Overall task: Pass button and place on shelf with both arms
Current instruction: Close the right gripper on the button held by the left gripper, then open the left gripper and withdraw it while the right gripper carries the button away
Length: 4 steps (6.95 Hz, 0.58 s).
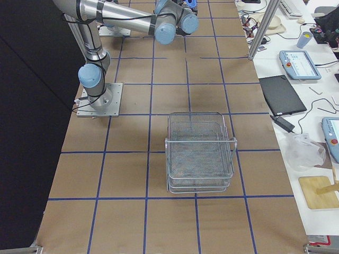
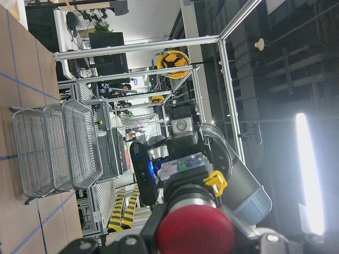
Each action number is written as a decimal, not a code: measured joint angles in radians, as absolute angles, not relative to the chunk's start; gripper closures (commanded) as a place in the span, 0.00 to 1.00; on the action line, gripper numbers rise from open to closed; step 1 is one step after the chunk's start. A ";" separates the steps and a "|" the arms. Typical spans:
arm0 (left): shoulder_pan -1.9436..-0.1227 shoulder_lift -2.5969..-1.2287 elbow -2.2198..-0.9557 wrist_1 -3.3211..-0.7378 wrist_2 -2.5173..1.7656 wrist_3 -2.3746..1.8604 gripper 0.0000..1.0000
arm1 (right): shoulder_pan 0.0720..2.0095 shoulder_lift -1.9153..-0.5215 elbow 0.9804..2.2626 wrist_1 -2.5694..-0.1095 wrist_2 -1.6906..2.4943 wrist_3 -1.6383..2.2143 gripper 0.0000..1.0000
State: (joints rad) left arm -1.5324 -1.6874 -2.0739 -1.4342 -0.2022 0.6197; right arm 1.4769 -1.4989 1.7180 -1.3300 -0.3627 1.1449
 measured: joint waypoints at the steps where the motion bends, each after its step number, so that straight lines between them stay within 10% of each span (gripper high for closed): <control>1: -1.532 -1.687 -2.074 -1.435 -0.202 0.620 0.76 | 1.477 -1.499 1.718 -1.330 -0.362 1.145 0.69; 4: -1.533 -1.687 -2.074 -1.435 -0.203 0.619 0.76 | 1.477 -1.497 1.718 -1.332 -0.356 1.135 0.95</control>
State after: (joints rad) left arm -1.5329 -1.6873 -2.0735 -1.4355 -0.2025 0.6194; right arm 1.4770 -1.4975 1.7180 -1.3320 -0.3556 1.1354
